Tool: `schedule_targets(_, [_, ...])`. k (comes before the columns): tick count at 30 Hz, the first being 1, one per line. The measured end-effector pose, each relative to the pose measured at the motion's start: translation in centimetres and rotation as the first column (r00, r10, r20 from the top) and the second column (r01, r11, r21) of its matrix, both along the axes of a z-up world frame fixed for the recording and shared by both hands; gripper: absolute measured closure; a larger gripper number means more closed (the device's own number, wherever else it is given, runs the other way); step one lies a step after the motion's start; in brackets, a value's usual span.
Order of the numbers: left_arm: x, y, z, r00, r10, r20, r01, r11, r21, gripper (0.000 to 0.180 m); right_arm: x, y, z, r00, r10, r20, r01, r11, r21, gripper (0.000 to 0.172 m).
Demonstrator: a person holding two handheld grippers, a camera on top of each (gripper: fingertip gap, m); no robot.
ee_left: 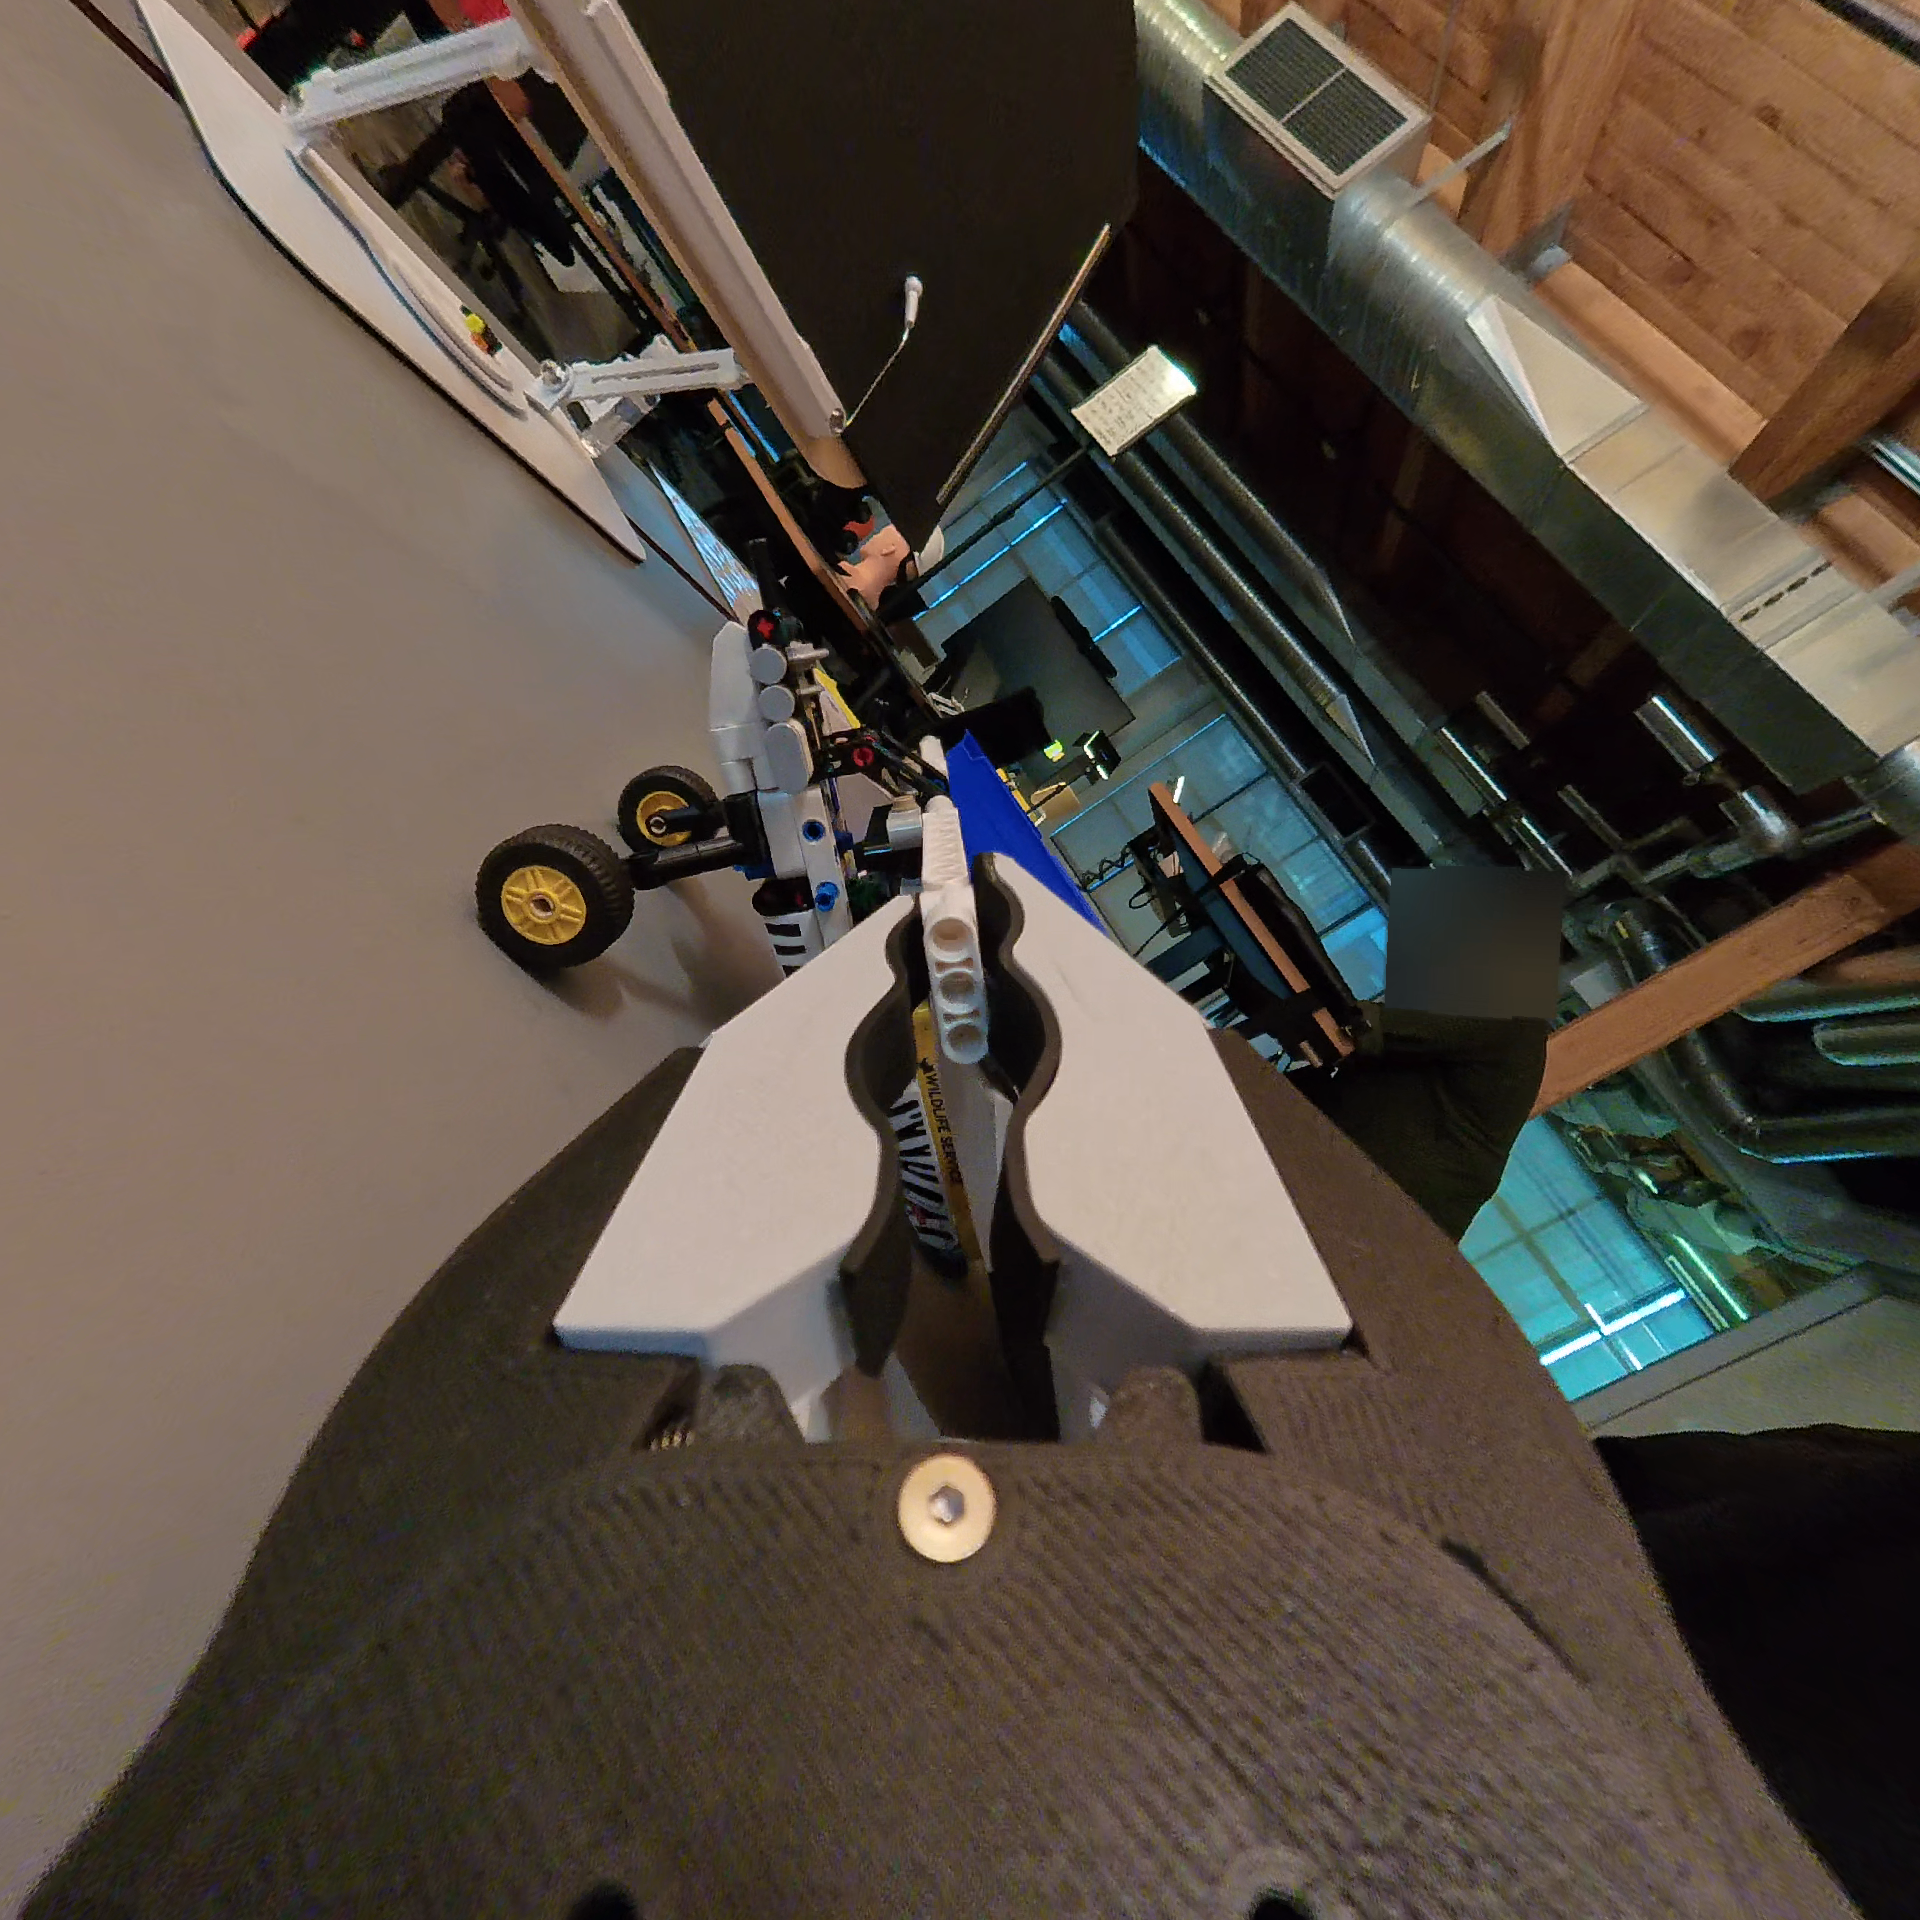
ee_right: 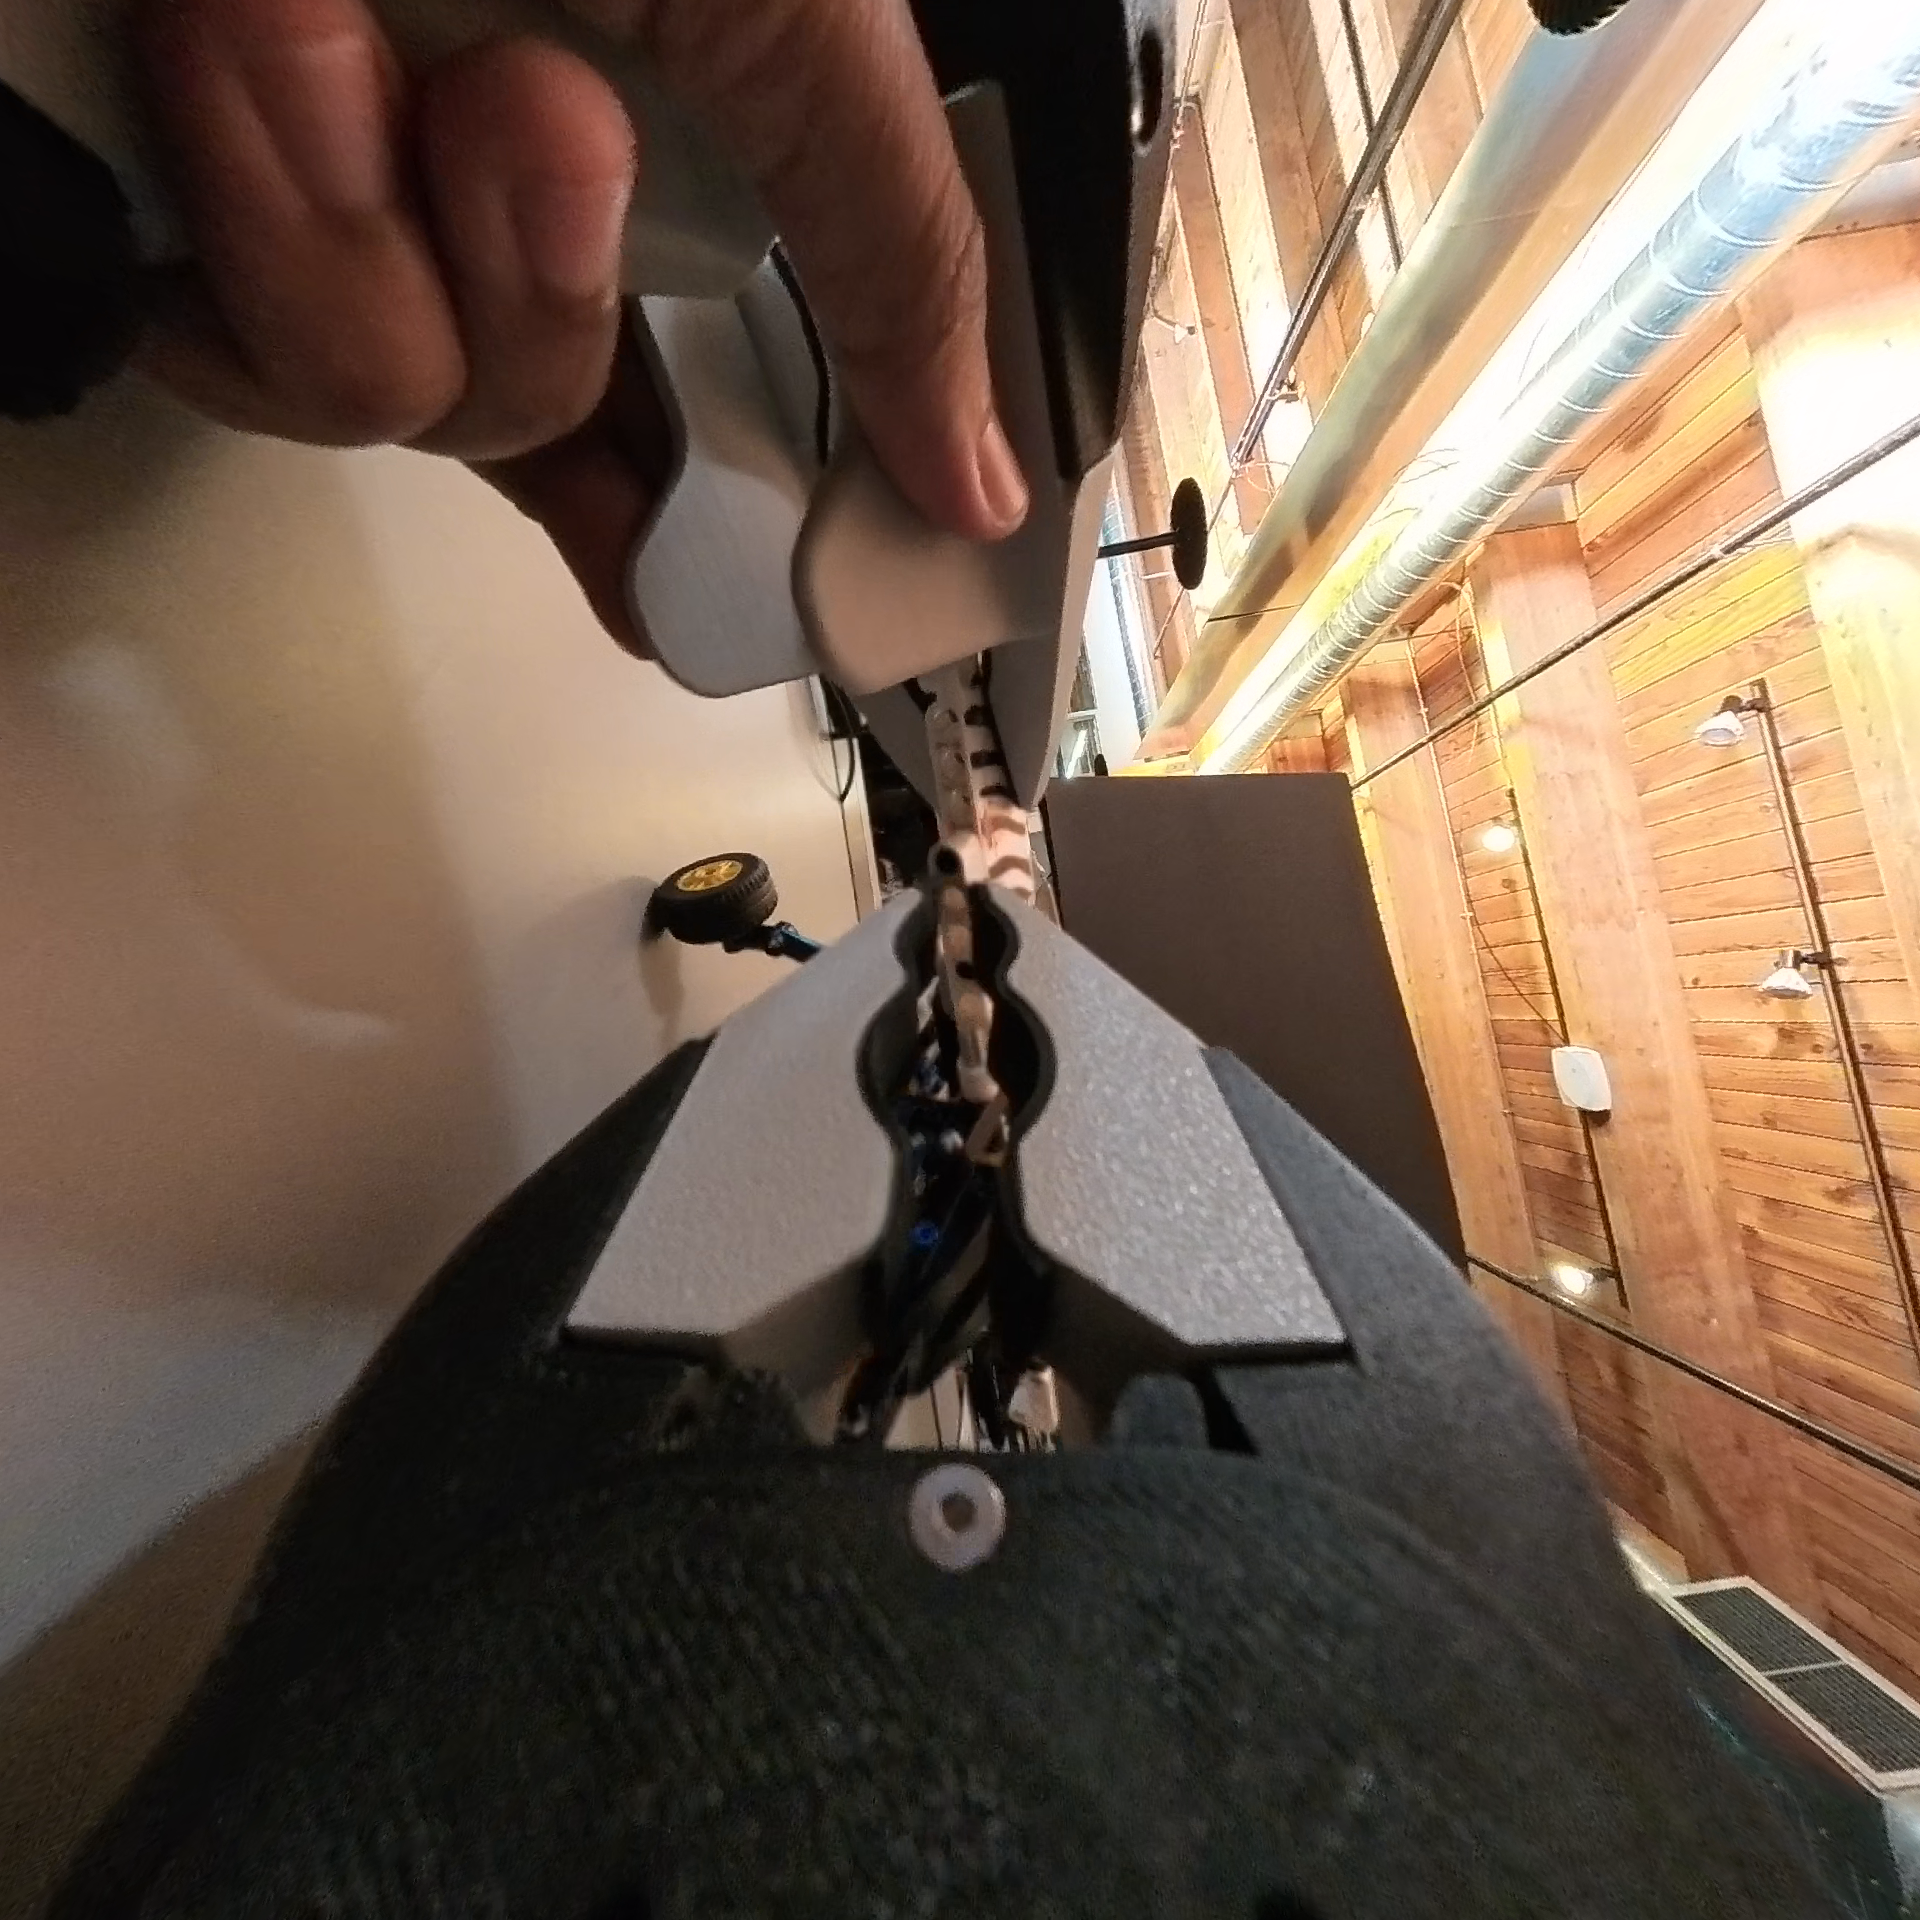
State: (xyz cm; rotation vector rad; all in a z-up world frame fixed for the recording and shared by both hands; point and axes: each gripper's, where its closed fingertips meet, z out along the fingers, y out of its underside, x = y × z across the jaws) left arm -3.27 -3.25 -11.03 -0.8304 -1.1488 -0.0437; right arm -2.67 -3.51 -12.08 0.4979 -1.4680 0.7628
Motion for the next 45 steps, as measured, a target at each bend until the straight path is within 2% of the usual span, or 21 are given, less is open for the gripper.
schedule_targets(3, [-0.5, -2.0, 0.1, 0.997, 0.082, 0.012, -0.082, 0.994, 0.07, 0.177, 0.4, 0.9, -0.5, 1.0, -0.011, 0.008, 0.011, 1.0, 0.003, 0.172])
schedule_targets(5, [-0.3, -1.8, 0.0, 0.999, 0.05, 0.007, -0.05, 0.999, 0.007, 0.176, 1.0, 1.5, 0.6, 1.0, 0.008, 0.01, -0.008, 0.998, -0.07, 0.172])
schedule_targets(8, [-0.1, -1.2, -0.1, 0.999, 0.05, -0.016, -0.051, 0.997, -0.058, 0.175, 0.5, 2.2, 0.4, 0.995, -0.003, 0.097, 0.015, 0.992, -0.123, 0.172])
schedule_targets(11, [-0.1, -1.2, -0.1, 0.999, 0.046, -0.014, -0.046, 0.998, -0.045, 0.175, -0.5, 3.1, 0.6, 0.993, -0.038, 0.115, 0.055, 0.987, -0.153, 0.172])
schedule_targets(16, [0.0, -1.2, -0.1, 0.999, 0.034, -0.013, -0.035, 0.999, -0.037, 0.174, -1.4, 4.6, -0.1, 0.968, -0.046, 0.248, 0.097, 0.975, -0.198, 0.171])
schedule_targets(17, [0.1, -1.0, 0.0, 0.999, 0.027, -0.018, -0.028, 0.999, -0.039, 0.172, -1.5, 4.9, -0.5, 0.961, -0.048, 0.273, 0.105, 0.975, -0.196, 0.167])
schedule_targets(20, [0.7, -1.2, 0.5, 0.999, 0.018, -0.047, -0.019, 1.0, -0.001, 0.148, -1.8, 5.8, -0.6, 0.962, -0.048, 0.269, 0.106, 0.972, -0.207, 0.159])
schedule_targets(24, [1.3, -2.1, 0.9, 0.996, 0.053, -0.069, -0.051, 0.998, 0.032, 0.142, -1.5, 6.2, -0.6, 0.968, -0.032, 0.249, 0.087, 0.973, -0.212, 0.156])
schedule_targets(27, [1.6, -2.7, 1.4, 0.994, 0.06, -0.091, -0.053, 0.996, 0.076, 0.135, -1.4, 6.5, -0.3, 0.948, 0.005, 0.319, 0.085, 0.959, -0.27, 0.152])
schedule_targets(29, [1.6, -3.6, 1.7, 0.991, 0.084, -0.106, -0.069, 0.988, 0.135, 0.134, -1.5, 7.0, -0.2, 0.875, 0.063, 0.479, 0.127, 0.926, -0.354, 0.141])
schedule_targets(30, [1.6, -3.9, 1.8, 0.99, 0.089, -0.109, -0.071, 0.985, 0.158, 0.134, -1.5, 7.2, -0.3, 0.815, 0.097, 0.572, 0.163, 0.907, -0.387, 0.127])
schedule_targets(33, [1.7, -4.3, 2.1, 0.985, 0.108, -0.134, -0.086, 0.983, 0.163, 0.129, -1.8, 7.7, -0.8, 0.642, 0.135, 0.755, 0.271, 0.881, -0.388, 0.105])
schedule_targets(35, [1.8, -4.9, 2.3, 0.978, 0.142, -0.152, -0.113, 0.976, 0.184, 0.128, -1.8, 7.9, -1.3, 0.575, 0.124, 0.809, 0.3, 0.887, -0.35, 0.103])
schedule_targets(40, [1.8, -5.5, 2.2, 0.984, 0.128, -0.121, -0.093, 0.962, 0.258, 0.127, -1.7, 8.0, -3.2, 0.484, 0.088, 0.87, 0.338, 0.899, -0.279, 0.102])
schedule_targets(43, [1.7, -5.3, 2.1, 0.988, 0.108, -0.109, -0.077, 0.963, 0.257, 0.128, -2.0, 8.4, -3.9, 0.452, 0.051, 0.89, 0.37, 0.897, -0.24, 0.111])
schedule_targets(45, [1.6, -5.3, 1.8, 0.99, 0.105, -0.091, -0.078, 0.963, 0.259, 0.137, -2.2, 8.8, -4.4, 0.425, 0.033, 0.904, 0.38, 0.9, -0.212, 0.113])
